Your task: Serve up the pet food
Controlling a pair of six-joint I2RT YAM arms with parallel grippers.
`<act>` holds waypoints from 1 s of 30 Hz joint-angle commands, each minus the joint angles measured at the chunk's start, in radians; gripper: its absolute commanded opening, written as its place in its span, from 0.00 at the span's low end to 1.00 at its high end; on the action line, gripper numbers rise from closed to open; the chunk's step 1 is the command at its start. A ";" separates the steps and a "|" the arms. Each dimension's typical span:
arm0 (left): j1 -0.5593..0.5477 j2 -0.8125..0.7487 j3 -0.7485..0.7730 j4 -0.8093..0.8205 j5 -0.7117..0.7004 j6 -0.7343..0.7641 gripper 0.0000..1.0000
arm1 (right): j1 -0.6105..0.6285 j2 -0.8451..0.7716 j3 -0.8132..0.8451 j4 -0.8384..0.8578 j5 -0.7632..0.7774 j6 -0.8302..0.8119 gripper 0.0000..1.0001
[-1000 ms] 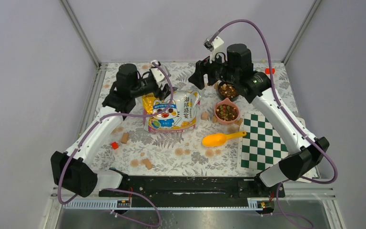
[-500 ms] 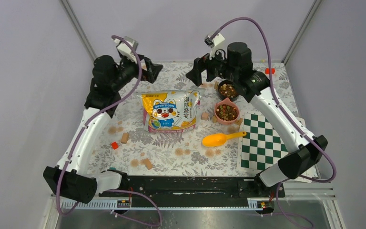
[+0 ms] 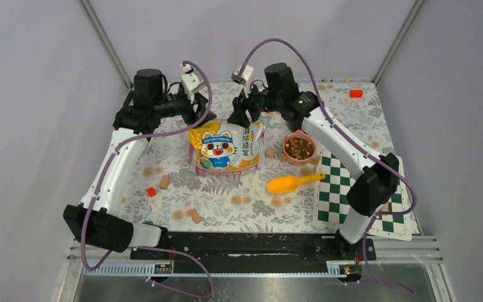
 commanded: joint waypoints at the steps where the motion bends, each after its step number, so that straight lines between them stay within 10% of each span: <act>1: 0.001 0.066 0.098 -0.148 0.160 0.223 0.59 | 0.028 0.018 0.042 0.004 -0.060 -0.111 0.65; 30: 0.000 0.069 -0.070 -0.040 0.198 0.495 0.25 | 0.038 0.065 0.031 -0.047 -0.119 -0.310 0.31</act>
